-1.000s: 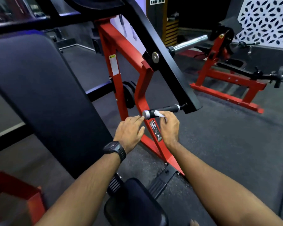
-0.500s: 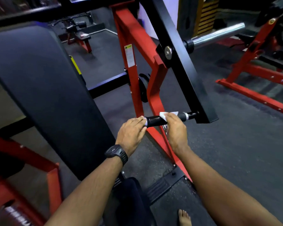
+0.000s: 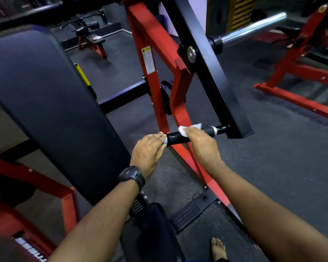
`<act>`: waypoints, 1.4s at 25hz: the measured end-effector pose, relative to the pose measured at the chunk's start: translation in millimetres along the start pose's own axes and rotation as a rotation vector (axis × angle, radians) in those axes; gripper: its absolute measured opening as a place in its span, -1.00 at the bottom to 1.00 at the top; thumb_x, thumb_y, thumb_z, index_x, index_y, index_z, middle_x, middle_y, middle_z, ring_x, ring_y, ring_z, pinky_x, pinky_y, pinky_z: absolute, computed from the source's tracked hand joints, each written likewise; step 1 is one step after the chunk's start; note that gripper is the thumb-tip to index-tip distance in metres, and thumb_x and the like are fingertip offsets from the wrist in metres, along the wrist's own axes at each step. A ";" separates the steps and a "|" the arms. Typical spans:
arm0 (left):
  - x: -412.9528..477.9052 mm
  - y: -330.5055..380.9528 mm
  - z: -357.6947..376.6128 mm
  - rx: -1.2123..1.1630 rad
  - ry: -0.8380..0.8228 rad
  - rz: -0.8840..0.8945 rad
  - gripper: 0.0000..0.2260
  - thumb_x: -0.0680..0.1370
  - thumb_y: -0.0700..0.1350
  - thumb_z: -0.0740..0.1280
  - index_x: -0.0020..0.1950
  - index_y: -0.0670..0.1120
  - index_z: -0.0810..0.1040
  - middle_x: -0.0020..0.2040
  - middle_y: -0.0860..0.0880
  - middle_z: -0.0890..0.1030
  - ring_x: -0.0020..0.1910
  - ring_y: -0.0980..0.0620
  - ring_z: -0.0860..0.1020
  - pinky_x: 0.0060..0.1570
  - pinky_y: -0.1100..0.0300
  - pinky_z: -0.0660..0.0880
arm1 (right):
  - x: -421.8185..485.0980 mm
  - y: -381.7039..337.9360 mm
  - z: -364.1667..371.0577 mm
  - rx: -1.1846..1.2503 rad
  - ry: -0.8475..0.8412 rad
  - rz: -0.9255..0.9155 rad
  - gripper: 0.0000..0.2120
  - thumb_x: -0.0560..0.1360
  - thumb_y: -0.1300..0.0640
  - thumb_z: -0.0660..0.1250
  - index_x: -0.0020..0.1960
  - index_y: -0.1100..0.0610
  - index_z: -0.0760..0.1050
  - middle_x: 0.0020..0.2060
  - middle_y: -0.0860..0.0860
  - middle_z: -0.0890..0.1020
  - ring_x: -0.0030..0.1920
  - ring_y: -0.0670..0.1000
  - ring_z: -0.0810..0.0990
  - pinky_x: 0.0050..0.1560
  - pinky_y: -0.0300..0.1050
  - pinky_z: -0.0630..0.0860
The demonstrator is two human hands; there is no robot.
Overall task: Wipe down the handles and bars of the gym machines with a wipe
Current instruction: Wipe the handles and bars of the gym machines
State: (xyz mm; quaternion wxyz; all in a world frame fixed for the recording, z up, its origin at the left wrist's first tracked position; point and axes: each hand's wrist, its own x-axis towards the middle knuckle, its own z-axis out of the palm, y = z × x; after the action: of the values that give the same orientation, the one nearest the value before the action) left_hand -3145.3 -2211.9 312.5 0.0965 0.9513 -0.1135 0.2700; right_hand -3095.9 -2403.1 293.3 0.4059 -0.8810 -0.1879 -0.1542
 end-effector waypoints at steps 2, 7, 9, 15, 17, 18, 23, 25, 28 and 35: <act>1.1 0.5 1.6 0.009 0.015 0.015 -0.69 0.57 0.00 0.21 0.16 -0.09 0.65 0.12 0.00 0.66 0.08 0.01 0.55 -0.07 0.13 0.54 | 0.9 14.9 -6.2 0.034 0.125 0.181 -0.75 0.55 0.21 0.23 0.20 0.12 0.55 0.14 -0.01 0.60 0.10 -0.07 0.54 0.10 -0.31 0.47; 3.4 -4.7 6.9 0.031 0.058 0.064 -0.70 0.57 -0.01 0.22 0.14 -0.10 0.66 0.11 -0.01 0.67 0.09 0.03 0.52 -0.09 0.11 0.55 | -4.9 15.0 -1.1 -0.108 0.077 -0.014 -0.71 0.57 0.05 0.17 0.18 0.08 0.57 0.13 -0.08 0.60 0.21 -0.09 0.52 0.27 -0.20 0.41; 2.2 -6.0 7.8 0.043 0.066 0.074 -0.69 0.57 -0.02 0.21 0.15 -0.10 0.66 0.12 -0.01 0.67 0.09 0.00 0.56 -0.08 0.10 0.56 | -1.5 19.0 -3.9 -0.108 0.239 0.188 -0.72 0.56 0.05 0.14 0.10 0.09 0.58 0.07 -0.06 0.61 0.17 -0.04 0.54 0.27 -0.08 0.44; 4.1 -13.2 10.4 0.054 0.053 0.124 -0.70 0.58 -0.01 0.22 0.17 -0.10 0.64 0.13 0.00 0.66 0.08 -0.03 0.59 -0.09 0.08 0.56 | 5.7 26.1 -12.2 -0.078 0.110 0.186 -0.78 0.53 0.20 0.22 0.11 0.05 0.55 0.05 -0.07 0.60 0.12 -0.04 0.56 0.14 -0.16 0.45; 4.1 -14.8 13.3 0.036 0.055 0.116 -0.71 0.58 -0.02 0.23 0.18 -0.09 0.64 0.14 0.01 0.65 0.08 -0.02 0.59 -0.08 0.08 0.54 | 1.1 27.4 -9.8 -0.019 0.214 0.389 -0.78 0.57 0.28 0.18 0.10 0.17 0.56 0.02 -0.06 0.58 0.02 -0.25 0.56 0.04 -0.36 0.43; 4.0 -14.8 15.3 0.019 0.055 0.113 -0.71 0.58 -0.02 0.23 0.19 -0.09 0.63 0.15 0.01 0.65 0.08 -0.02 0.58 -0.08 0.08 0.53 | -2.4 19.6 -3.4 0.094 0.201 0.398 -0.76 0.59 0.29 0.16 0.17 0.24 0.55 0.06 -0.04 0.56 0.00 -0.40 0.51 0.00 -0.51 0.37; 3.0 -17.8 16.2 0.007 0.089 0.141 -0.72 0.58 -0.02 0.24 0.18 -0.08 0.64 0.15 0.02 0.65 0.05 -0.01 0.57 -0.08 0.09 0.49 | -3.3 -7.4 25.1 0.226 0.382 0.439 -0.68 0.64 0.32 0.08 0.31 0.45 0.39 0.25 0.33 0.48 -0.22 -0.54 0.44 -0.16 -0.61 0.33; 3.6 -18.1 16.3 -0.010 0.118 0.150 -0.73 0.58 -0.03 0.25 0.16 -0.08 0.65 0.14 0.02 0.65 0.05 0.01 0.56 -0.08 0.12 0.47 | -5.5 -26.5 31.3 0.115 0.458 0.437 -0.70 0.59 0.32 0.08 0.21 0.42 0.46 0.14 0.33 0.49 -0.13 -0.37 0.49 -0.09 -0.44 0.44; 3.6 -19.9 16.8 0.000 0.129 0.155 -0.74 0.57 -0.03 0.27 0.16 -0.07 0.65 0.14 0.03 0.65 0.04 0.03 0.55 -0.08 0.13 0.47 | -14.3 -29.6 58.0 0.198 0.603 0.377 -0.77 0.50 0.24 0.16 0.00 0.25 0.57 -0.04 0.14 0.54 -0.01 0.03 0.50 0.02 0.09 0.51; 2.9 -26.5 20.1 -0.029 0.143 0.191 -0.74 0.58 -0.02 0.27 0.18 -0.07 0.65 0.16 0.03 0.65 0.02 0.04 0.51 -0.06 0.16 0.39 | -1.2 -76.6 98.8 0.812 0.816 0.945 -0.92 0.44 0.19 0.28 -0.13 0.06 0.53 -0.16 0.12 0.63 -0.19 -0.04 0.62 -0.07 -0.11 0.55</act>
State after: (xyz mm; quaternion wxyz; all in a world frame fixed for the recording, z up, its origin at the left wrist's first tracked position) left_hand -3125.9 -2191.9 294.0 0.0921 0.9129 -0.2002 0.3436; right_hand -3120.1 -2281.0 281.6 0.7600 -0.5213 0.3346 -0.1965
